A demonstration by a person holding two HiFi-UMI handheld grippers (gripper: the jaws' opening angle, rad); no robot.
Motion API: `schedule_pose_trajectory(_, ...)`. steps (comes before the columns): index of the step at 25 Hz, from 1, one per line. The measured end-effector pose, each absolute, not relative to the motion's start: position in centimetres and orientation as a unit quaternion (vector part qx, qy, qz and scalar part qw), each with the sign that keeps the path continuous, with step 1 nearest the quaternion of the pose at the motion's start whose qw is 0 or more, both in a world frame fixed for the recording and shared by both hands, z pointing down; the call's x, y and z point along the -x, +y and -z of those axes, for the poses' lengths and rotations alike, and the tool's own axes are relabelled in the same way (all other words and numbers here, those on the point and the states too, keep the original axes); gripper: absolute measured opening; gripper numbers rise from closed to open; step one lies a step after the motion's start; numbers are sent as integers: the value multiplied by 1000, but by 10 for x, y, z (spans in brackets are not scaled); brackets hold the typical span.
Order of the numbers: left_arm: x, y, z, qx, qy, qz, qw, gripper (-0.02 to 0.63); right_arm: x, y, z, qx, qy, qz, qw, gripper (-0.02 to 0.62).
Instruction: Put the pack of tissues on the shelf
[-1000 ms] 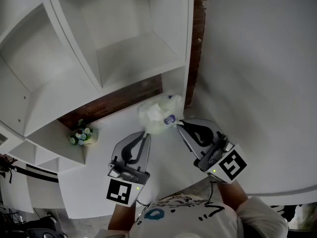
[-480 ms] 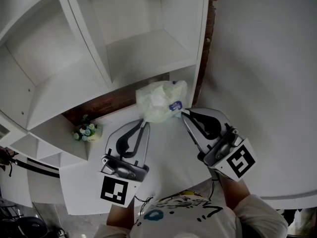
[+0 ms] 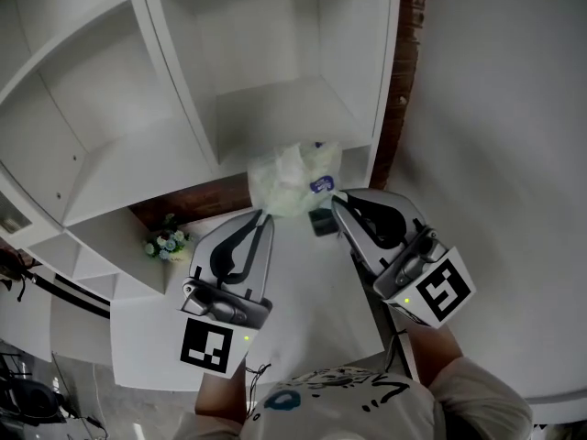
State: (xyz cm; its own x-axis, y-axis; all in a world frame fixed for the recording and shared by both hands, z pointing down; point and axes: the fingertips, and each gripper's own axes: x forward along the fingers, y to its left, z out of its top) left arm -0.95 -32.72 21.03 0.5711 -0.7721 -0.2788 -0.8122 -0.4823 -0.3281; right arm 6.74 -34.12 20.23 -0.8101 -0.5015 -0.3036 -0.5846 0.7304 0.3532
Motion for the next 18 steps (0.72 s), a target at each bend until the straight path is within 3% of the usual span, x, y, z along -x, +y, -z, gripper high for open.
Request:
schedule_pose_trajectory(14,7,-357,-176,823,503,-25,263,18,-69,-368,-170,296,912,-260,111,28)
schedule_pose_trajectory(18,8,-382,-164,826,506,-21,247,18,-68,-393,-154,309,913,-245,103,28)
